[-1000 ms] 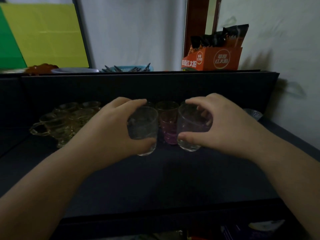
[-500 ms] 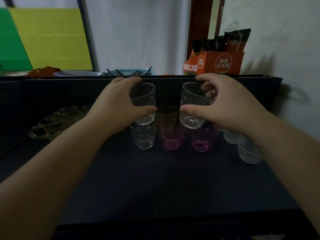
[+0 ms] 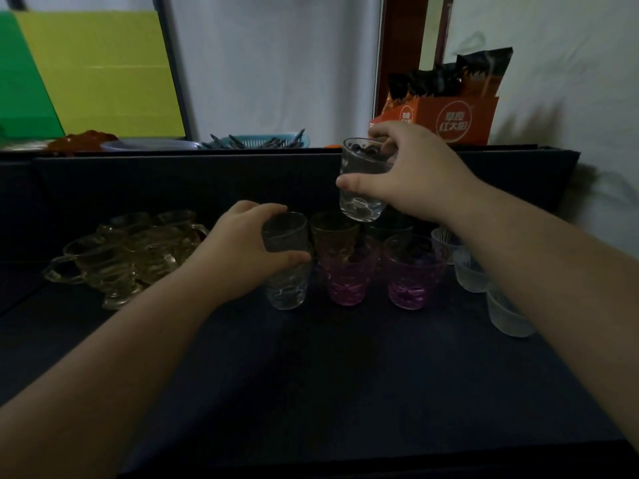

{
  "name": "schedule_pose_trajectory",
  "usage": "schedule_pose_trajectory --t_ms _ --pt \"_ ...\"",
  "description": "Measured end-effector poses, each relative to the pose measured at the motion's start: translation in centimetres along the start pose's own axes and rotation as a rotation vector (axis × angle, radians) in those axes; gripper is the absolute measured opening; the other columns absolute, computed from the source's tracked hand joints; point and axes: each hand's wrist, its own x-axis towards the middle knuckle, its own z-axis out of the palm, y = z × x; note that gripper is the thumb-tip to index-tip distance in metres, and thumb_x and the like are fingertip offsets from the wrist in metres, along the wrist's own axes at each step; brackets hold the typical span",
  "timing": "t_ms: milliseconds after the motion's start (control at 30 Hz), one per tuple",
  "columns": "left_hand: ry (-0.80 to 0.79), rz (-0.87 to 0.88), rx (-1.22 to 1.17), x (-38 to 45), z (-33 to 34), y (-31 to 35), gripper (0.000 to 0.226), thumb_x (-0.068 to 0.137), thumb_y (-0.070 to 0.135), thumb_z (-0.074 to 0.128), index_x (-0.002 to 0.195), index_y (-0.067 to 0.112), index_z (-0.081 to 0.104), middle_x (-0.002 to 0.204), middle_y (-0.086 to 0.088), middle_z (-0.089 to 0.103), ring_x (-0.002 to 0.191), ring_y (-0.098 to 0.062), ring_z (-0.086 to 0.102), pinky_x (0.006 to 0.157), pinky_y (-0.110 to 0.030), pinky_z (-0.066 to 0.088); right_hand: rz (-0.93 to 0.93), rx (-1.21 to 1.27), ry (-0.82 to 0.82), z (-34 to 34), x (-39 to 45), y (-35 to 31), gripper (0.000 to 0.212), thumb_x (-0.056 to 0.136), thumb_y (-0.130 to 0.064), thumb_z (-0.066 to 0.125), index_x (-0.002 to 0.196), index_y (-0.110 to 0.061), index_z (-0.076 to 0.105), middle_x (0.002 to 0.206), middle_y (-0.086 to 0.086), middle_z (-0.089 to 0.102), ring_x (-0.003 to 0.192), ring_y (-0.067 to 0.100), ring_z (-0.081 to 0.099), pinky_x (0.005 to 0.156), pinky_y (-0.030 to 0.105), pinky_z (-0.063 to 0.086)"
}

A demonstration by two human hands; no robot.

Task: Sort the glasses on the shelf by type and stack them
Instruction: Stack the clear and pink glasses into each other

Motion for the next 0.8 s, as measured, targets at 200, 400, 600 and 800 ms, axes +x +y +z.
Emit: schedule_pose_trajectory --t_ms 200,400,600,800 --pt "0.008 -0.018 -0.03 -0.6 -0.1 -1.1 0.084 0.068 0.061 0.072 0.141 0.033 0.042 0.132 0.006 0.04 0.103 -0.004 0.041 0.085 -0.02 0.036 -0.03 -0.008 -0.078 2.5 2.8 -0.8 0.095 0.07 -0.067 0.075 0.146 -0.02 0.043 0.141 0.003 0.051 0.121 0.018 0.052 0.093 0.032 0.045" --pt "-0.002 -0.054 -0.071 -0.8 -0.2 -1.3 0.084 0.068 0.06 0.068 0.142 0.032 0.042 0.126 0.012 0.035 0.117 -0.011 0.044 0.097 -0.03 0.042 -0.049 0.023 -0.174 5.9 5.3 -2.4 0.09 0.071 -0.064 0.076 0.144 -0.021 0.045 0.136 0.003 0.053 0.113 0.016 0.053 0.089 0.032 0.048" --pt "-0.024 -0.062 -0.078 -1.0 -0.3 -1.4 0.088 0.069 0.06 0.067 0.146 0.03 0.037 0.134 0.009 0.036 0.12 -0.011 0.042 0.101 -0.037 0.044 -0.05 -0.002 -0.275 9.2 7.2 -3.2 0.095 0.071 -0.063 0.077 0.148 -0.02 0.041 0.148 0.005 0.046 0.131 0.024 0.049 0.101 0.036 0.045" --pt "-0.017 -0.046 -0.006 -1.1 0.0 -1.7 0.092 0.07 0.068 0.061 0.147 0.025 0.036 0.139 0.005 0.035 0.125 -0.013 0.039 0.104 -0.033 0.039 -0.065 -0.078 -0.318 10.4 8.0 -3.7 0.099 0.068 -0.068 0.074 0.148 -0.022 0.04 0.15 0.007 0.041 0.132 0.027 0.046 0.103 0.042 0.045"
